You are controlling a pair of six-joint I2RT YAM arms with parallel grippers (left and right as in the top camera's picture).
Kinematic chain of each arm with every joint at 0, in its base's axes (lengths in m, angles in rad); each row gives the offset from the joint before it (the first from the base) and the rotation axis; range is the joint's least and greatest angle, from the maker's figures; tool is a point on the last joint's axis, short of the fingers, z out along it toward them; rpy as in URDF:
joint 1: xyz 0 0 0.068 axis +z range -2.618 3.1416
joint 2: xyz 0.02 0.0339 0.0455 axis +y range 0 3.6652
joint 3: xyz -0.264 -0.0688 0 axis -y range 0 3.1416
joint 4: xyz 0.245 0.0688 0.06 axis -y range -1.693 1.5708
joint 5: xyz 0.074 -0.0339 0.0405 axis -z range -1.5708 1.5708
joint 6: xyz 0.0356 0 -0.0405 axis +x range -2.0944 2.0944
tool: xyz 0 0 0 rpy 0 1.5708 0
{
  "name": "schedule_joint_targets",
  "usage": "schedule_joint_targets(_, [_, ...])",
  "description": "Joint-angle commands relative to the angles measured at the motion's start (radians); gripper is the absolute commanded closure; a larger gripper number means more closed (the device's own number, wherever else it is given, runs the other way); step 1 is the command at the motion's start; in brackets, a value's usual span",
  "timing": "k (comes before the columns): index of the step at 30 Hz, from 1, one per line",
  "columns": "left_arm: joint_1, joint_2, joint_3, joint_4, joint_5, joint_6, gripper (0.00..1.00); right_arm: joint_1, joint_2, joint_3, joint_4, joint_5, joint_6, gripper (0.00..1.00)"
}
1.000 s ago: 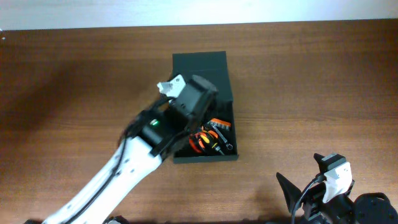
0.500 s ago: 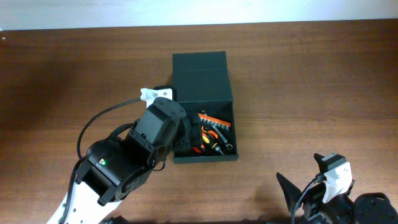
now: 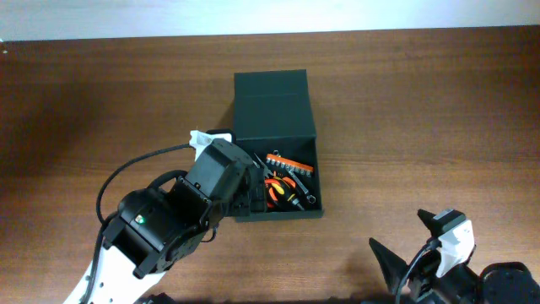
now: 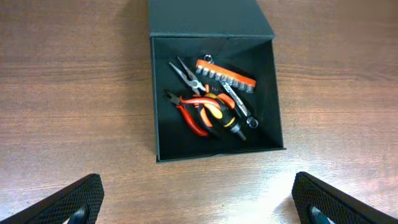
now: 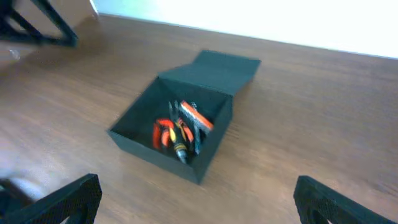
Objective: Pack container
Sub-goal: 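Raise both grippers to the box lid's far edge corners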
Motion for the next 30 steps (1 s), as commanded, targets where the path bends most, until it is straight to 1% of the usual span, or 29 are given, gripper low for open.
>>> schedule_joint_targets(1, [0.006,-0.004,0.009,0.009,-0.015,0.016,0.01,-0.003,-0.007,-0.001,0.076,-0.056,0.013,0.01])
schedule_joint_targets(5, [0.017,-0.003,0.009,0.046,-0.014,0.016,0.00,-0.003,0.038,0.018,0.173,-0.044,0.018,0.01])
schedule_joint_targets(8, [0.066,-0.003,0.009,0.065,-0.010,0.016,0.00,-0.003,0.143,0.072,0.187,0.025,0.043,0.01])
schedule_joint_targets(11, [0.156,0.001,0.009,0.100,0.034,0.016,0.00,-0.003,0.292,0.163,0.175,0.076,0.043,0.01])
schedule_joint_targets(13, [0.229,0.011,0.009,0.131,0.088,0.017,0.04,-0.004,0.416,0.252,0.163,0.081,0.037,0.01])
schedule_joint_targets(18, [0.420,0.077,0.009,0.212,0.259,0.055,0.06,-0.004,0.681,0.479,0.150,0.079,-0.026,0.01])
schedule_joint_targets(19, [0.458,0.098,0.009,0.229,0.286,0.066,0.09,-0.004,0.721,0.513,0.159,0.084,-0.026,0.01])
schedule_joint_targets(22, [0.551,0.172,0.009,0.269,0.338,0.069,0.29,-0.005,0.827,0.585,0.203,0.160,-0.030,0.01])
schedule_joint_targets(24, [0.598,0.227,0.009,0.294,0.361,0.068,0.43,-0.005,0.880,0.594,0.246,0.236,-0.037,0.03])
schedule_joint_targets(25, [0.618,0.257,0.009,0.306,0.371,0.068,0.49,-0.006,0.906,0.594,0.269,0.261,-0.054,0.15])
schedule_joint_targets(26, [0.634,0.283,0.009,0.318,0.378,0.068,0.57,-0.012,0.933,0.594,0.286,0.276,-0.060,0.21])
schedule_joint_targets(28, [0.663,0.343,0.009,0.347,0.396,0.068,0.73,-0.039,0.990,0.594,0.304,0.279,-0.058,0.53])
schedule_joint_targets(29, [0.674,0.367,0.009,0.360,0.407,0.068,0.81,-0.056,1.016,0.594,0.305,0.280,-0.044,0.62])
schedule_joint_targets(30, [0.684,0.396,0.009,0.377,0.418,0.068,0.90,-0.076,1.042,0.594,0.304,0.276,-0.026,0.74])
